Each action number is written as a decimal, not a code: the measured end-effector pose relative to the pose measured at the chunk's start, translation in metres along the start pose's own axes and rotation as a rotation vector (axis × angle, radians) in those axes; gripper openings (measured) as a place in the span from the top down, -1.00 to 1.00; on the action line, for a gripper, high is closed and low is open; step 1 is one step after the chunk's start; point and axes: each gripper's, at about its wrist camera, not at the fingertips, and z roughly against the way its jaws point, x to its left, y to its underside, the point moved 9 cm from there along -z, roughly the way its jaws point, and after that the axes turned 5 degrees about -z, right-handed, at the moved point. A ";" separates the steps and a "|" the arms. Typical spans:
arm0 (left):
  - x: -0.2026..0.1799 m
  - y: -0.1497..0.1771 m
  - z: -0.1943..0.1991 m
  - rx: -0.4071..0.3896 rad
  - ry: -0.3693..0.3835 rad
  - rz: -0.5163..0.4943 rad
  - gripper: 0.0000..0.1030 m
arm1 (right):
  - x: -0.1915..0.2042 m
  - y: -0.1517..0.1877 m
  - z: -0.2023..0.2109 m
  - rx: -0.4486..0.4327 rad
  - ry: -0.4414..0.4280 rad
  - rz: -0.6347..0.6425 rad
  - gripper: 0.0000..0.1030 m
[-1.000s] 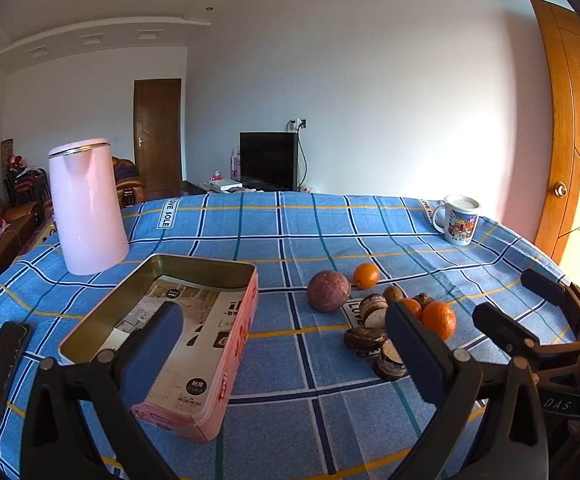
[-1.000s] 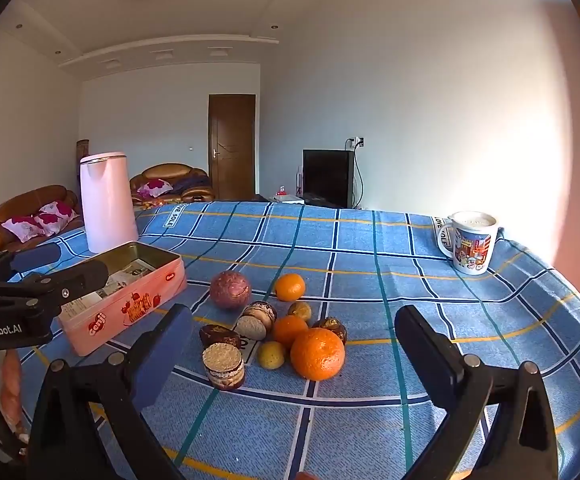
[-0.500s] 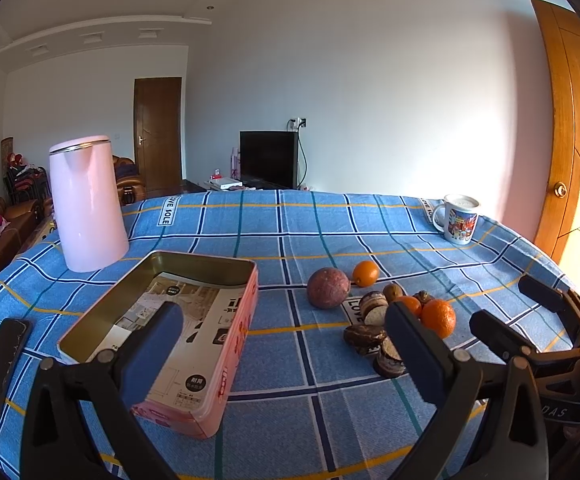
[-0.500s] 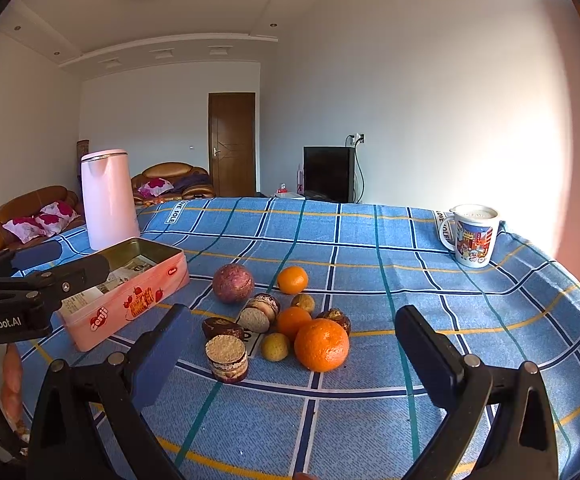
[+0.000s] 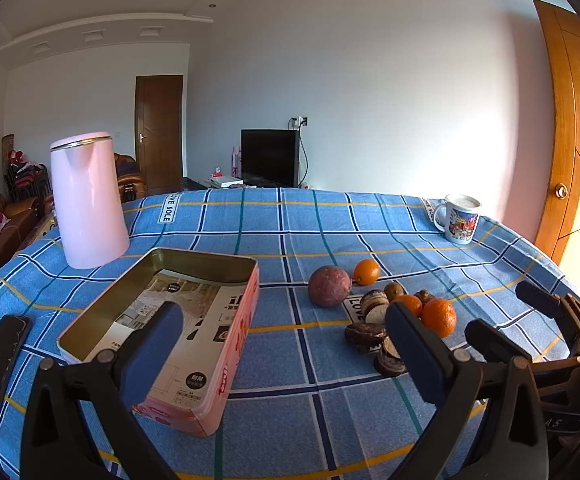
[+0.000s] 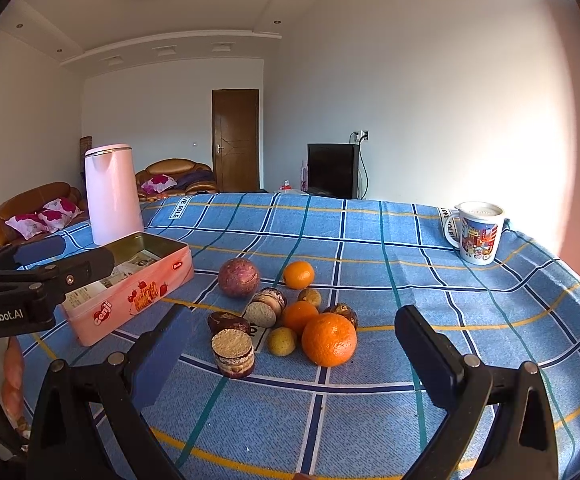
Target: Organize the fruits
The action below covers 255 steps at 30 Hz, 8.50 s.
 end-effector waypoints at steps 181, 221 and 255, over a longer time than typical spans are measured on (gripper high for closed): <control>0.028 0.005 -0.051 0.112 0.091 0.016 -0.52 | 0.022 0.011 -0.083 0.306 -0.105 0.030 -0.46; -0.089 0.048 -0.114 0.442 0.373 -0.063 0.14 | -0.026 0.026 -0.080 0.299 -0.130 -0.147 0.46; -0.063 0.006 -0.063 0.073 0.279 -0.008 0.14 | -0.005 0.008 -0.046 0.092 -0.182 -0.022 0.46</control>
